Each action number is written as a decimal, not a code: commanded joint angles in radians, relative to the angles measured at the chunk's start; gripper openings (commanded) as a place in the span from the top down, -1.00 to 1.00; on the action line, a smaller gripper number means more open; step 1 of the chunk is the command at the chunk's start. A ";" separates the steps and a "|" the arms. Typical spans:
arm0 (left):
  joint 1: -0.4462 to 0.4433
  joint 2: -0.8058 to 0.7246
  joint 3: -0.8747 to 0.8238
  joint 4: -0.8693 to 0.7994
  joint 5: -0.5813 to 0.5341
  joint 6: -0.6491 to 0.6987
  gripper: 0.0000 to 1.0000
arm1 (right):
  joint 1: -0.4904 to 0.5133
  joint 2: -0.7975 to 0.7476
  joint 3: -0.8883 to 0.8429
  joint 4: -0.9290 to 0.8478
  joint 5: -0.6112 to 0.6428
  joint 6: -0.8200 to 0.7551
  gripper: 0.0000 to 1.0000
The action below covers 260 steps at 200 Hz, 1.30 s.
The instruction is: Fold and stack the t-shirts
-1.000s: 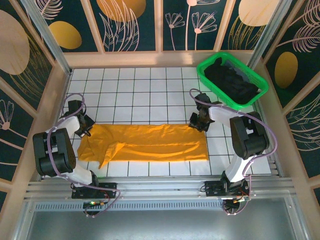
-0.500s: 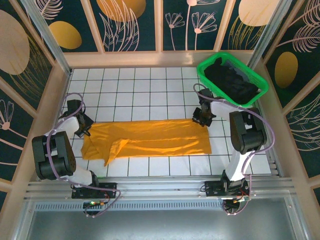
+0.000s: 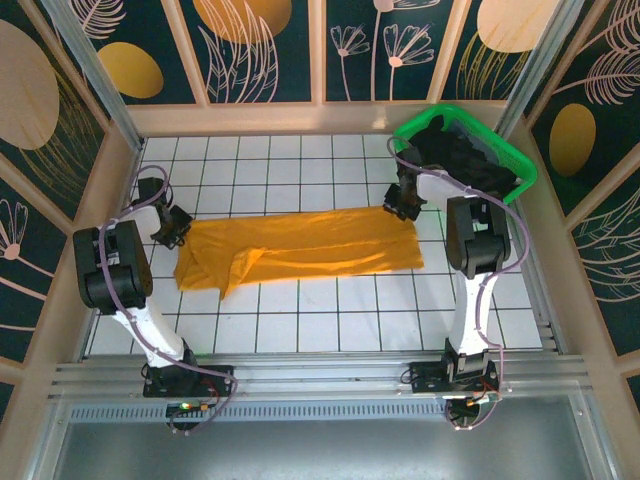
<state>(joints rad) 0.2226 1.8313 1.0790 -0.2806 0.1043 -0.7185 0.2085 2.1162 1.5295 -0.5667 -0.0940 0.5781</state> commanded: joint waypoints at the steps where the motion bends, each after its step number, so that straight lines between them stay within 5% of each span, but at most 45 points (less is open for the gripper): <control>1: 0.004 -0.009 0.023 -0.017 -0.027 -0.020 0.65 | -0.009 0.034 0.044 -0.065 0.033 -0.070 0.49; 28: 0.004 -0.098 -0.016 -0.047 -0.079 -0.020 0.17 | -0.001 -0.021 0.051 -0.041 -0.004 -0.130 0.27; 77: -0.064 -0.395 -0.254 -0.054 0.035 -0.088 0.16 | 0.038 -0.181 -0.004 -0.013 -0.062 -0.195 0.16; 127: -0.137 -0.522 -0.469 -0.014 0.131 -0.121 0.33 | 0.128 -0.298 -0.212 0.277 -0.632 -0.172 0.08; 192: -0.137 -0.444 -0.488 0.050 0.152 -0.077 0.40 | 0.210 -0.291 -0.243 0.325 -0.628 -0.118 0.08; 260: -0.137 -0.455 -0.486 0.041 0.149 -0.052 0.82 | 0.207 -0.303 -0.272 0.323 -0.602 -0.110 0.08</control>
<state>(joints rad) 0.0822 1.3811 0.5980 -0.2447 0.2485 -0.7876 0.4194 1.8278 1.2762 -0.2665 -0.6895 0.4541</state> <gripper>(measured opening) 0.129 0.460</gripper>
